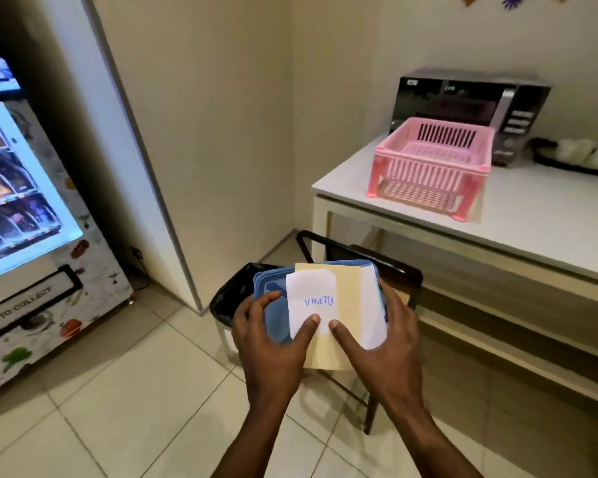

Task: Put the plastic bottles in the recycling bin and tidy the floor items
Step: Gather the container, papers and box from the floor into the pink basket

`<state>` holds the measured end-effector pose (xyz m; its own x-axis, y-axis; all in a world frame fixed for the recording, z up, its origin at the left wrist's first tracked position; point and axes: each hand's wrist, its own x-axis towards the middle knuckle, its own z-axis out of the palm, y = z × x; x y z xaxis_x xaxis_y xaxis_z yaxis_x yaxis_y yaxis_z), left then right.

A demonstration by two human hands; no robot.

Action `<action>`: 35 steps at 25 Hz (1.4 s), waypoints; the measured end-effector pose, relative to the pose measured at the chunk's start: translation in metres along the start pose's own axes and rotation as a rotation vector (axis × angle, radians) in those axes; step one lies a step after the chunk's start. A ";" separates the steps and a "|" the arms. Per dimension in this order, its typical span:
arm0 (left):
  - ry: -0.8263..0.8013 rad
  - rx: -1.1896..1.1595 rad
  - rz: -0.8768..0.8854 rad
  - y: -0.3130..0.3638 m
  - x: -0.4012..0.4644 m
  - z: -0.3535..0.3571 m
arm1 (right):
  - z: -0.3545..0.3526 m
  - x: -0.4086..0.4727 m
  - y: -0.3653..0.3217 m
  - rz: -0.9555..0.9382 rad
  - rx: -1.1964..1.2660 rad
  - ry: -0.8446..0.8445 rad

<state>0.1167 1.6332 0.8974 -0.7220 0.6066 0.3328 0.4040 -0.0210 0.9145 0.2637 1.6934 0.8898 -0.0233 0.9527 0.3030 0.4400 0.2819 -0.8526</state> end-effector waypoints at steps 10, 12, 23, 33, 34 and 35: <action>-0.224 -0.165 0.237 0.150 0.023 0.181 | -0.168 0.143 0.030 -0.034 0.001 0.324; -0.232 -0.162 0.245 0.161 0.027 0.216 | -0.184 0.170 0.045 -0.032 -0.010 0.322; -0.476 -0.079 0.256 0.169 0.056 0.401 | -0.233 0.325 0.137 0.189 -0.071 0.355; -0.478 -0.235 0.312 0.197 0.117 0.480 | -0.252 0.415 0.150 0.195 -0.024 0.480; -0.430 -0.253 0.315 0.203 0.129 0.482 | -0.253 0.431 0.146 0.158 -0.009 0.465; -0.384 -0.261 0.324 0.210 0.142 0.485 | -0.254 0.448 0.143 0.117 0.000 0.449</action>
<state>0.3710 2.1005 1.0256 -0.3084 0.7809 0.5433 0.3836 -0.4205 0.8222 0.5441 2.1317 1.0120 0.4178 0.8345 0.3592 0.4166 0.1754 -0.8920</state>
